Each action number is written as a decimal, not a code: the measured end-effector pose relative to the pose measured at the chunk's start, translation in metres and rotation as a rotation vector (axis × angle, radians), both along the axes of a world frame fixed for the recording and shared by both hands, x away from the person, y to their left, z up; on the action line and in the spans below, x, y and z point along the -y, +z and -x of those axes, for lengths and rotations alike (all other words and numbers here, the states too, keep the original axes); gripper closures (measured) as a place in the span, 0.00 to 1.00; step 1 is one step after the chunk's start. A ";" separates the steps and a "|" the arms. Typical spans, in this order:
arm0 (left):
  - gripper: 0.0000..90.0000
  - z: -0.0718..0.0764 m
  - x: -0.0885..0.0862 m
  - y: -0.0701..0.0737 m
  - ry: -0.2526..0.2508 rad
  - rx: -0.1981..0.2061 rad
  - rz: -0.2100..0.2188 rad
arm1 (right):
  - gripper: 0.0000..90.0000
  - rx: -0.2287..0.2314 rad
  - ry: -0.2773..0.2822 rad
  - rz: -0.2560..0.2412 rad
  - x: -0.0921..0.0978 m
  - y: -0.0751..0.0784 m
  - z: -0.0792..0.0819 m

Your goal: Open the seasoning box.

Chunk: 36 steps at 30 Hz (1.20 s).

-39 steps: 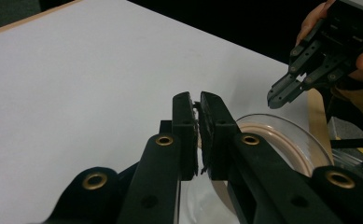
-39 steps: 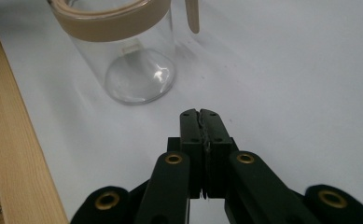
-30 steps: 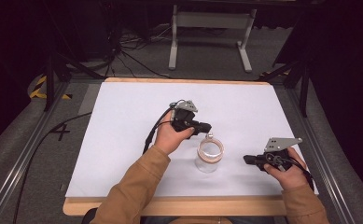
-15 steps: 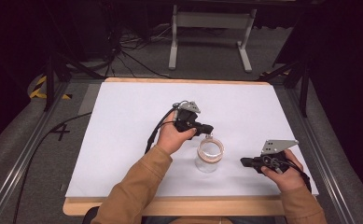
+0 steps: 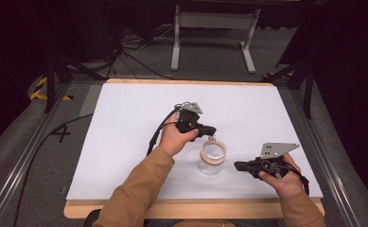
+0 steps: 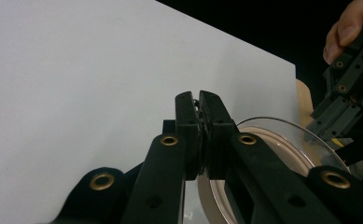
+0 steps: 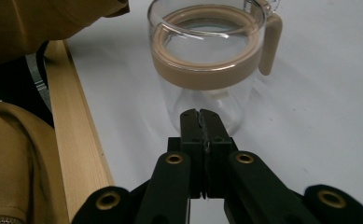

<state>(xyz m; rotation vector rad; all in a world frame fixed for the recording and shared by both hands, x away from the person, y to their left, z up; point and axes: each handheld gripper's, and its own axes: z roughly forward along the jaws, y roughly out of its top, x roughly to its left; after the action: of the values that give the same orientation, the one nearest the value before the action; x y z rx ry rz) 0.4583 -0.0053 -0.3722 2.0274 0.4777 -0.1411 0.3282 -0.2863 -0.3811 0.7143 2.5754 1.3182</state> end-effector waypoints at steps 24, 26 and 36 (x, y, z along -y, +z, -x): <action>0.97 -0.004 -0.001 -0.002 0.008 -0.042 0.013 | 1.00 0.021 0.004 -0.020 -0.023 -0.002 0.001; 0.97 -0.004 -0.001 -0.002 0.012 -0.051 0.014 | 1.00 0.023 0.000 -0.027 -0.023 -0.002 0.001; 0.98 -0.006 0.000 -0.007 0.035 -0.037 -0.003 | 1.00 0.041 -0.021 -0.049 -0.028 -0.001 0.001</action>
<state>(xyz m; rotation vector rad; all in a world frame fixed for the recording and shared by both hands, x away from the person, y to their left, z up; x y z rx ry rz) 0.4642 -0.0057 -0.3792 2.0213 0.5366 -0.1575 0.3276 -0.2587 -0.3818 0.7128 2.5056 1.3793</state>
